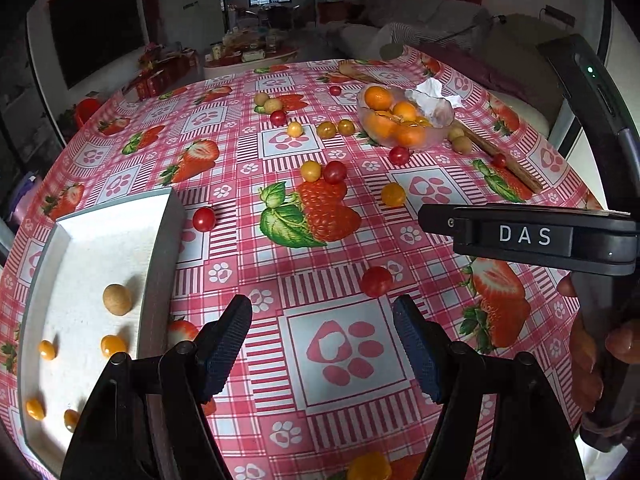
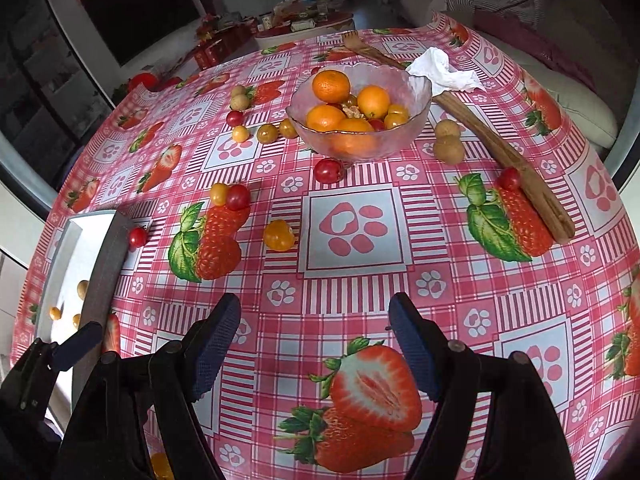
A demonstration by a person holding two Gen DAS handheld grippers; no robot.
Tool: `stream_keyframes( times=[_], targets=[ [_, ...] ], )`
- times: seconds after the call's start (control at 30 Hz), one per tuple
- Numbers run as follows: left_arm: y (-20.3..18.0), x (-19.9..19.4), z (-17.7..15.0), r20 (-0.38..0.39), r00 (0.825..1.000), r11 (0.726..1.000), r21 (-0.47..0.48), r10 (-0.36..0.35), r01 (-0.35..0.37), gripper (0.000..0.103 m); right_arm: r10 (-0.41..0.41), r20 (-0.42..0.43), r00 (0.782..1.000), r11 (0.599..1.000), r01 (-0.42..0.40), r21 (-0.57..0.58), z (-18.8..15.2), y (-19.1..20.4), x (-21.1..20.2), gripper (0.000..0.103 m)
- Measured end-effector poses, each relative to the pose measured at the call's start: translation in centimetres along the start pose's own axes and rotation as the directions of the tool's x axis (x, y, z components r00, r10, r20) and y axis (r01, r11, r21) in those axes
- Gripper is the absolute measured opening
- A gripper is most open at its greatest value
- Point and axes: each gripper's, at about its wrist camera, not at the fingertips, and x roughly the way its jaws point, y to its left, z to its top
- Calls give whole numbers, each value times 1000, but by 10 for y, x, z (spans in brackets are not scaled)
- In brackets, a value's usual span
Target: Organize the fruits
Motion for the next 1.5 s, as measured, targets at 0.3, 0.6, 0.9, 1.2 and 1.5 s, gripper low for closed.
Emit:
stream_keyframes(
  times=[0.3, 0.6, 0.9, 1.2, 1.5],
  targets=[
    [-8, 22, 7, -17, 1000, 1000, -29, 7, -7, 74, 62, -46, 997, 998, -63, -16, 24, 3, 32, 68],
    [-18, 42, 4, -74, 997, 999, -8, 32, -33, 52, 24, -51, 998, 994, -29, -106, 32, 17, 45, 43],
    [-21, 42, 5, -45, 999, 1000, -9, -4, 4, 9, 61, -57, 997, 996, -64, -64, 23, 5, 36, 20],
    [-13, 38, 1, -38, 999, 999, -50, -12, 10, 10, 98, -39, 994, 995, -99, -20, -3, -14, 8, 20],
    [-3, 52, 23, -60, 998, 997, -76, -16, 12, 10, 90, -7, 996, 996, -90, -6, -19, -30, -11, 20]
  ],
)
